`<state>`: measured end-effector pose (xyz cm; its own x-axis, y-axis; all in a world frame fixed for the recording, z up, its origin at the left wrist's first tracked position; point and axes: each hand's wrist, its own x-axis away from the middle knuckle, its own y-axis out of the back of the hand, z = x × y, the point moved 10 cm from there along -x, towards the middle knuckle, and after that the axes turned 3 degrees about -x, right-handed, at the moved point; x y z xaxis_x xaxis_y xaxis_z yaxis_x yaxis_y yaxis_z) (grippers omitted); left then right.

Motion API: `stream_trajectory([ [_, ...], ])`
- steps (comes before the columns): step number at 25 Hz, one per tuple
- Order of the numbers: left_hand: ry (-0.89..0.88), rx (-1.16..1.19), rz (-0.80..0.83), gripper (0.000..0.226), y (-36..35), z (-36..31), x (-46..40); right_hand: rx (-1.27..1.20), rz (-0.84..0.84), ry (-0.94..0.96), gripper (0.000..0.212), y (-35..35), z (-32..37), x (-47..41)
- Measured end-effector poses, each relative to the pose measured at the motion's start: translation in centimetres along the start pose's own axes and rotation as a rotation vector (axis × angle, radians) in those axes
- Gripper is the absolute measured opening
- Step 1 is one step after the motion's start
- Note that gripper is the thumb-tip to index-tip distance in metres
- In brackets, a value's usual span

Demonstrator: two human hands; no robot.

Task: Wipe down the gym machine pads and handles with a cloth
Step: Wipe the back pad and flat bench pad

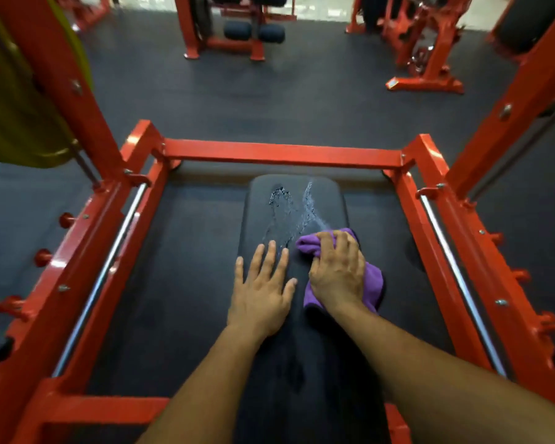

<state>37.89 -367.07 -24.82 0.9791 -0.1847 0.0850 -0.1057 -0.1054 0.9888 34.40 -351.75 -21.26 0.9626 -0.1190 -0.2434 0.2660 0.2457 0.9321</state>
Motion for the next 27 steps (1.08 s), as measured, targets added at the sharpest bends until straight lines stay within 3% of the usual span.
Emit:
stream_trajectory([
  [3, 0.081, 0.065, 0.039, 0.064, 0.0, -0.6, 3.5, -0.059, 0.136, 0.144, 0.048, -1.0, 0.2, -0.4],
  [8, 0.095, 0.056, -0.018, 0.067, 0.3, -0.5, 3.1, 0.031, 0.114, 0.758, 0.053, -0.5, 1.1, -1.0],
  [12, 0.093, 0.03, -0.028, 0.068, 0.2, 0.1, 3.4, 0.156, 0.234, 1.016, 0.045, -0.4, 2.6, -2.2],
  [16, 0.097, 0.081, -0.08, 0.071, 0.1, -0.3, 3.0, 0.127, 0.21, 1.023, 0.043, -1.8, 1.5, -2.2],
  [17, 0.109, 0.047, -0.1, 0.072, 0.8, -0.4, 3.3, 0.119, 0.125, 1.076, 0.043, -0.7, 2.5, -2.4],
  [22, 0.096, 0.049, -0.067, 0.072, -0.1, -0.3, 3.4, 0.051, 0.229, 1.101, 0.043, -0.8, 1.8, -1.6],
  [27, 0.078, -0.008, -0.055, 0.067, 1.0, -0.6, 2.1, -0.248, 0.024, 0.644, 0.042, 0.1, -0.1, -1.3],
])
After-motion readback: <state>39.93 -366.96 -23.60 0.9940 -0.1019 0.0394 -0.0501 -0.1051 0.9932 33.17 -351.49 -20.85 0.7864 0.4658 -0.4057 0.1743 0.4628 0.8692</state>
